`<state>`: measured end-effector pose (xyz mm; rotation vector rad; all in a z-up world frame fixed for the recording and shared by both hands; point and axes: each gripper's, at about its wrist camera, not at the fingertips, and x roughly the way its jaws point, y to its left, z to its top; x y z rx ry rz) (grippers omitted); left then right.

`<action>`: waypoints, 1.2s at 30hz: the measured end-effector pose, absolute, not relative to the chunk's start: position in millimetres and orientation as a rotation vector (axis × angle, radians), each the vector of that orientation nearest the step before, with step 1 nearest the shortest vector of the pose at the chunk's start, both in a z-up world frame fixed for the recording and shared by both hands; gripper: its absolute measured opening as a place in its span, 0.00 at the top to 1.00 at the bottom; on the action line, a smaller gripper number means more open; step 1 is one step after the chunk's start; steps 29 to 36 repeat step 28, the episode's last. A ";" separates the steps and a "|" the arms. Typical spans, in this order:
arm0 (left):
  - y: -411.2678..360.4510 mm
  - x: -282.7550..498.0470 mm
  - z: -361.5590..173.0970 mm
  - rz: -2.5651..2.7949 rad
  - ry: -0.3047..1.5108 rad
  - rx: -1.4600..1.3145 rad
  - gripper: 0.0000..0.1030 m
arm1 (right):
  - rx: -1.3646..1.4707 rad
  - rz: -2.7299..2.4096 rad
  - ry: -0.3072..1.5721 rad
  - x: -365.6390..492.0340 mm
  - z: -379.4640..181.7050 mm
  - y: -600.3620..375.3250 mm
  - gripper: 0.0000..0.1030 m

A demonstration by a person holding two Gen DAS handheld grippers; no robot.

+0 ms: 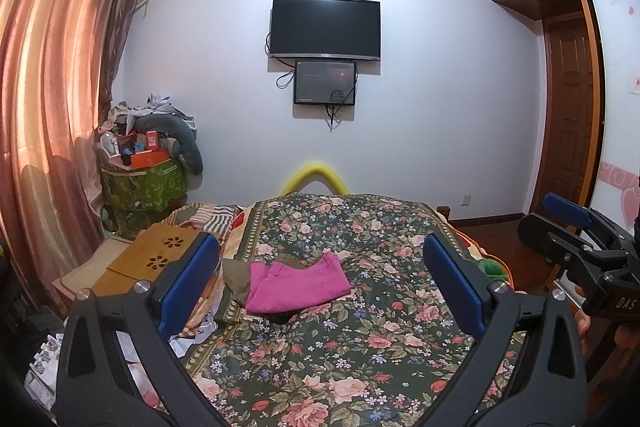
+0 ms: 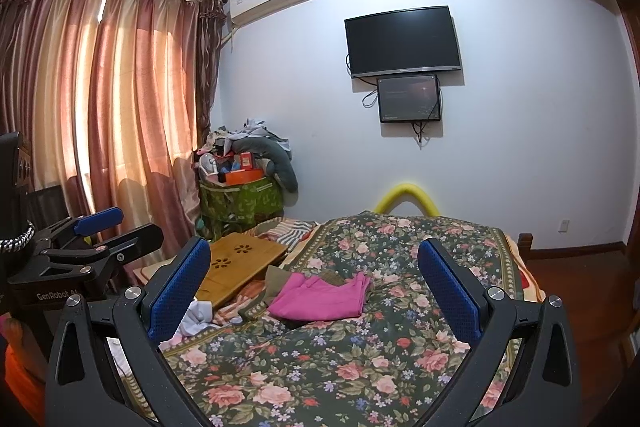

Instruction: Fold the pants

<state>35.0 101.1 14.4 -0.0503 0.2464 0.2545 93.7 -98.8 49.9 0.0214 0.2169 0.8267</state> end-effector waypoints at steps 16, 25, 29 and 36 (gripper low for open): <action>102.6 36.1 16.0 0.202 0.255 -0.074 0.00 | 0.021 0.824 0.215 94.8 51.8 -97.7 0.00; 101.1 39.3 14.2 0.206 0.257 -0.058 0.00 | 0.024 0.817 0.220 95.8 49.3 -98.4 0.00; 100.3 40.8 12.6 0.203 0.263 -0.057 0.00 | 0.028 0.814 0.224 98.1 48.4 -98.0 0.00; 100.3 40.8 12.6 0.203 0.263 -0.057 0.00 | 0.028 0.814 0.224 98.1 48.4 -98.0 0.00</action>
